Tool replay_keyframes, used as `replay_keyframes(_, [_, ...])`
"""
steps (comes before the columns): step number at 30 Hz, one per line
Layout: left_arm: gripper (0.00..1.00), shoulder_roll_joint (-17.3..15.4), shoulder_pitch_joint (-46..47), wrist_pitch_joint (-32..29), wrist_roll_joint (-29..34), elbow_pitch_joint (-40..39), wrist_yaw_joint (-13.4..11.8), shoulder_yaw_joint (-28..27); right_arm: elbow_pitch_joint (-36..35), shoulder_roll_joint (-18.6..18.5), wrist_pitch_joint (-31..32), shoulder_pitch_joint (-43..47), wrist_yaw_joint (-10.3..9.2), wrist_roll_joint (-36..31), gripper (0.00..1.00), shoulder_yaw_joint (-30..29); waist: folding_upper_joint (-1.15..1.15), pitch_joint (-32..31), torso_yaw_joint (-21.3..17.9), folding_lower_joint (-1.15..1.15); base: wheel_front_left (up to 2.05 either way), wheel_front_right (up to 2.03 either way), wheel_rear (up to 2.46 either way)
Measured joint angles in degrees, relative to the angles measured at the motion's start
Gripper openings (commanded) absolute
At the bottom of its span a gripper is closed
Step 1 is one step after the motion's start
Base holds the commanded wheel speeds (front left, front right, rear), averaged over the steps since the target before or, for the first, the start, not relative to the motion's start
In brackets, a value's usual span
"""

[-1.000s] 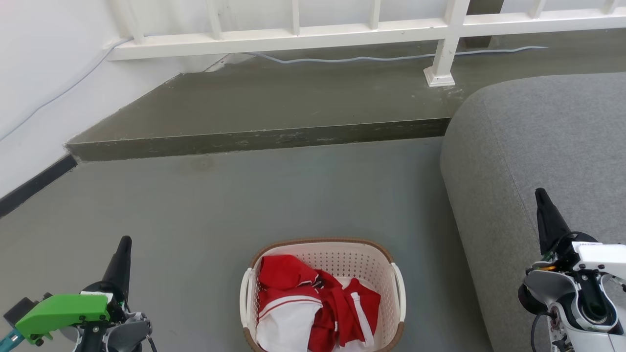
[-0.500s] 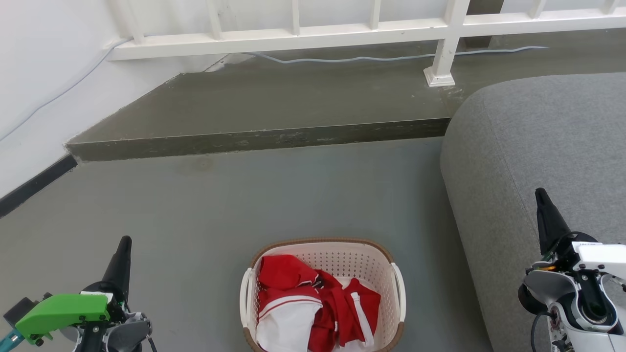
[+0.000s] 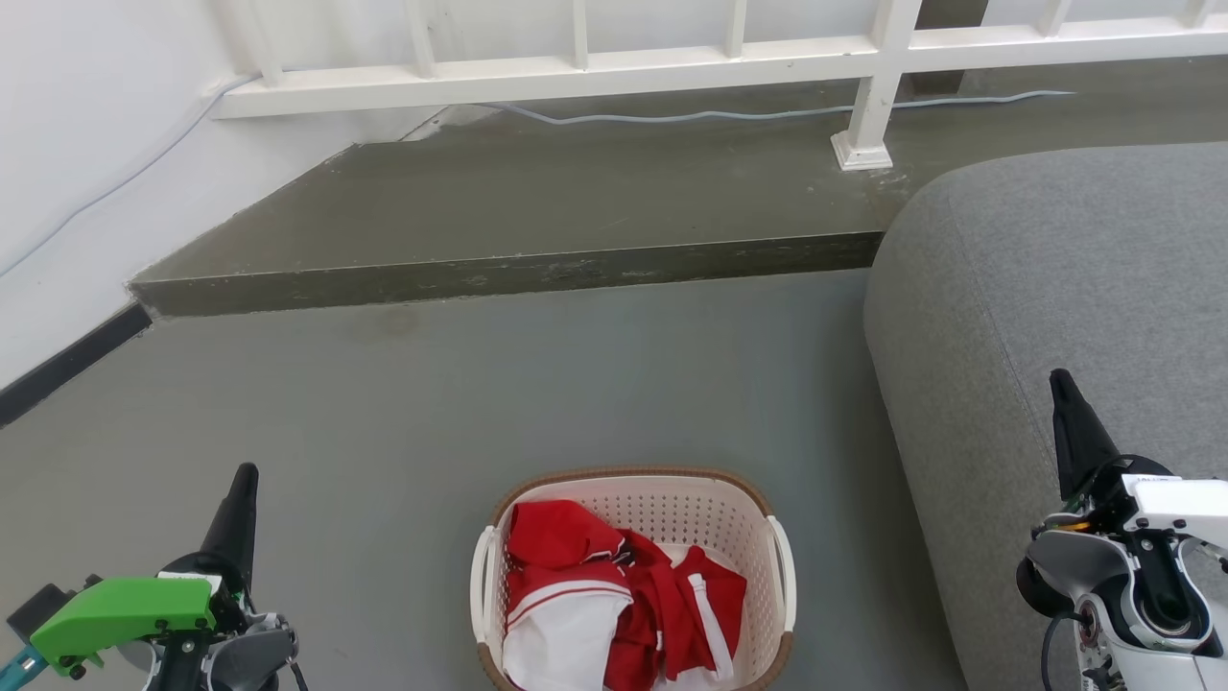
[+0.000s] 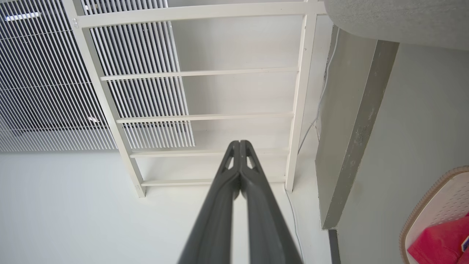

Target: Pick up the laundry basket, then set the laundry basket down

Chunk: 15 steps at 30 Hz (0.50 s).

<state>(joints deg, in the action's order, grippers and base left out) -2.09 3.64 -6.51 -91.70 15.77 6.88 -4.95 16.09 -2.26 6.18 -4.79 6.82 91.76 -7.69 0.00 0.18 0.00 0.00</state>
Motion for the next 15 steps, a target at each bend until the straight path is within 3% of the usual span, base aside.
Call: replay_keyframes(15, [0.00,0.00,0.00,0.00,0.00,0.00,0.00,0.00,0.00,0.00,0.00,0.00,0.00,0.00,0.00,0.00,0.00,0.00,0.00,0.00,0.00,0.00,0.00])
